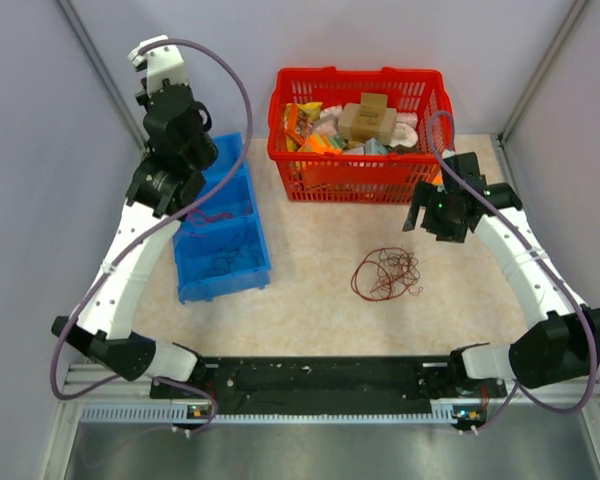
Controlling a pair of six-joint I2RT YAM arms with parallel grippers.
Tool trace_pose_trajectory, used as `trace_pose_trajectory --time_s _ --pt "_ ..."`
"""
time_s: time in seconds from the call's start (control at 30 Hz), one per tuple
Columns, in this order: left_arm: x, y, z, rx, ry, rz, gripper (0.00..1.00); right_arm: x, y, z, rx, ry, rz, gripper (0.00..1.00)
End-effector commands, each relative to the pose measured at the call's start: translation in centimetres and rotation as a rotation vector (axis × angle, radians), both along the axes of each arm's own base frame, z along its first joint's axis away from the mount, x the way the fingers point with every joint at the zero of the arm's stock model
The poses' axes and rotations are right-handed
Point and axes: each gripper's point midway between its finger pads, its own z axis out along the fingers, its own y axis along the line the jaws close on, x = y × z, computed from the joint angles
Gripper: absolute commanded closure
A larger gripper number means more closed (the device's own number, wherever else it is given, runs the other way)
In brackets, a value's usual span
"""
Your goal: Untangle the cables
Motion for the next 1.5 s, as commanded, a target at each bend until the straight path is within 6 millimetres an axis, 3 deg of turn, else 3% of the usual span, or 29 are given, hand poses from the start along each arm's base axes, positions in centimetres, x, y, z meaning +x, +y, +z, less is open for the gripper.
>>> trace_pose_trajectory --time_s 0.0,0.1,0.23,0.37,0.43,0.5,0.6,0.73,1.0,1.13,1.2,1.27,1.33,1.47 --pt "3.2 2.6 -4.2 -0.212 0.062 -0.023 1.00 0.4 0.5 1.5 0.026 -0.016 0.035 0.19" --pt "3.9 3.5 -4.7 -0.226 0.078 -0.011 1.00 0.6 0.3 1.4 0.014 -0.017 0.035 0.20" --pt "4.2 2.9 -4.4 -0.259 0.060 -0.047 1.00 1.1 0.3 1.5 0.015 -0.015 0.031 0.20" --pt "5.3 2.9 -6.1 -0.317 0.090 -0.059 1.00 1.7 0.4 1.5 0.014 -0.012 0.030 0.20" --pt "5.8 3.1 -8.4 -0.380 0.131 -0.057 1.00 1.8 0.6 1.3 0.018 -0.004 0.035 0.20" --pt "6.1 3.4 -12.4 -0.432 0.208 -0.026 1.00 1.8 0.6 1.1 0.023 0.004 0.032 0.20" --pt "4.6 5.0 -18.2 -0.545 0.339 0.100 1.00 1.5 0.6 0.5 0.021 0.017 0.034 0.20" --pt "3.9 4.7 -24.6 -0.736 0.485 0.119 1.00 1.0 0.6 -0.5 0.026 0.042 0.030 0.20" --pt "2.5 2.0 -31.6 -0.877 0.701 0.133 1.00 0.6 1.6 -1.8 0.070 0.073 0.057 0.20" --pt "3.1 -0.2 -35.6 -1.012 0.906 0.066 1.00 0.3 2.3 -2.6 0.100 0.105 0.085 0.20" --pt "2.8 -1.1 -36.2 -1.051 1.011 0.056 1.00 0.0 2.3 -3.2 0.101 0.123 0.095 0.20" --pt "3.2 -1.0 -35.9 -1.019 0.994 0.012 1.00 -0.4 2.2 -3.9 0.094 0.143 0.102 0.20" --pt "3.2 -0.4 -34.9 -0.997 0.937 -0.001 0.65 -0.8 2.3 -4.8 0.096 0.176 0.114 0.20" --pt "3.7 0.8 -32.9 -0.954 0.836 -0.012 0.39 -2.3 2.6 -6.9 0.145 0.274 0.130 0.20"
